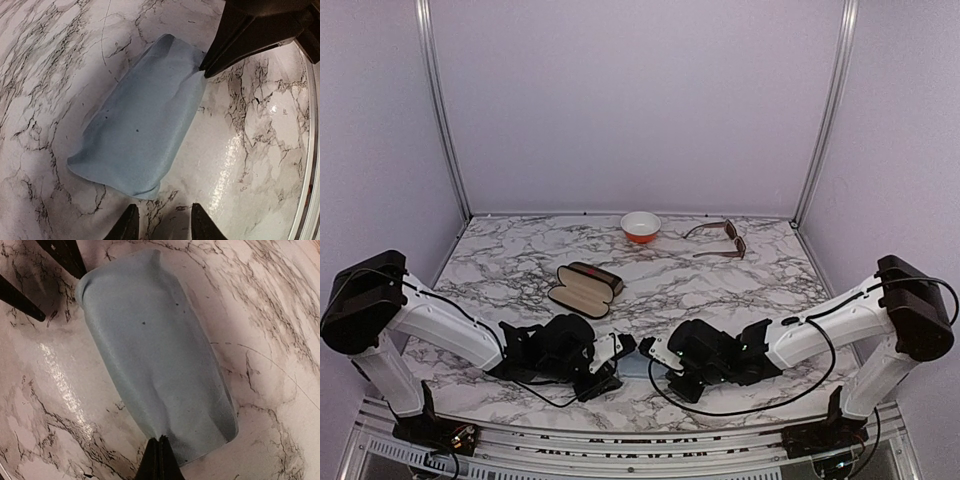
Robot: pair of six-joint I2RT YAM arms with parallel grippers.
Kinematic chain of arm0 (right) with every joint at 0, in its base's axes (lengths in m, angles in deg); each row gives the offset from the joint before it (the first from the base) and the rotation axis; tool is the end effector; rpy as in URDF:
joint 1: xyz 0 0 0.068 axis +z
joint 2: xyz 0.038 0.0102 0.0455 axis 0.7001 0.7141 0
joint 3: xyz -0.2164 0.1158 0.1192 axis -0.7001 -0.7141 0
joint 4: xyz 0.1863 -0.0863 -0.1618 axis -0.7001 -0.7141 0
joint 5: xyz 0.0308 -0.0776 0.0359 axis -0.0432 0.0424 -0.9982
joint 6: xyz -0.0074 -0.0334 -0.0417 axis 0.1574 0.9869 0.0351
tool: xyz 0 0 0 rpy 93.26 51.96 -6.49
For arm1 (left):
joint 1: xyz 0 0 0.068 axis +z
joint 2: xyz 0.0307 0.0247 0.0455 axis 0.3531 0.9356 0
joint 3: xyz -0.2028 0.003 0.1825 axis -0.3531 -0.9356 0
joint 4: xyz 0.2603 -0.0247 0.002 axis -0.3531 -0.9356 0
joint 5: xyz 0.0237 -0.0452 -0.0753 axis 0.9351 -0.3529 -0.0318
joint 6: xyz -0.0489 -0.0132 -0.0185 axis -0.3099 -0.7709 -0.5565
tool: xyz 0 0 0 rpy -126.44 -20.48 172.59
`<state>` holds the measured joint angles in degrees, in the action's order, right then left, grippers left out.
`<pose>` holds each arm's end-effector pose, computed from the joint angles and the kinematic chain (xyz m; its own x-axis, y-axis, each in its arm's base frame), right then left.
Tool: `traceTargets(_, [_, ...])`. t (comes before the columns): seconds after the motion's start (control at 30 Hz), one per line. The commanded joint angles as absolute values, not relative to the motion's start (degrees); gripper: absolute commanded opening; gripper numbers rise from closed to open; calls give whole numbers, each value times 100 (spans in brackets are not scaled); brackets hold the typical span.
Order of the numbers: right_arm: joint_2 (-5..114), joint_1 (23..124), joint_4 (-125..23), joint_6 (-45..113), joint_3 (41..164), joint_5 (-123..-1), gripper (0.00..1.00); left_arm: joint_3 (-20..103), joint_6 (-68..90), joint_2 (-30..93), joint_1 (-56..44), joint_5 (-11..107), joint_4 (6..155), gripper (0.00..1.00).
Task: Organize the sunglasses
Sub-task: Fold the glasses cleaning cloth at the corner of the board.
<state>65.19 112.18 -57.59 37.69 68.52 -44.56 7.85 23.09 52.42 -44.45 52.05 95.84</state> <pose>0.1156 0.2661 0.1348 -0.3676 -0.7563 -0.5412 -0.8574 0.5010 -0.1176 0.1292 -0.2847 0.1292 -0.2673 0.5923 -0.7601 0.9297 0.3661 -0.0417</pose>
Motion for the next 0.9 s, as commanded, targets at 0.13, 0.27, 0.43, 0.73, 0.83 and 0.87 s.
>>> traceTargets(0.13, [6634, 11308, -5994, 3695, 6954, -4395, 0, 924, 2212, 5528, -4474, 5589, 9794, 28])
traceTargets(0.27, [6647, 11312, -5994, 3688, 6954, -4395, 0, 891, 2242, 5627, -4480, 5583, 9983, 25])
traceTargets(0.43, [6641, 11314, -6001, 3666, 6950, -4400, 0, 852, 2278, 5664, -4480, 5542, 10101, 10])
traceTargets(0.73, [6626, 11321, -6113, 3607, 6974, -4373, 0, 701, 2449, 5510, -4480, 5555, 10119, 0])
traceTargets(0.83, [6546, 11329, -6231, 3603, 6981, -4353, 0, 568, 2596, 5312, -4480, 5604, 10111, 0])
traceTargets(0.87, [6513, 11339, -6273, 3607, 6976, -4351, 0, 519, 2642, 5266, -4482, 5600, 10111, 0])
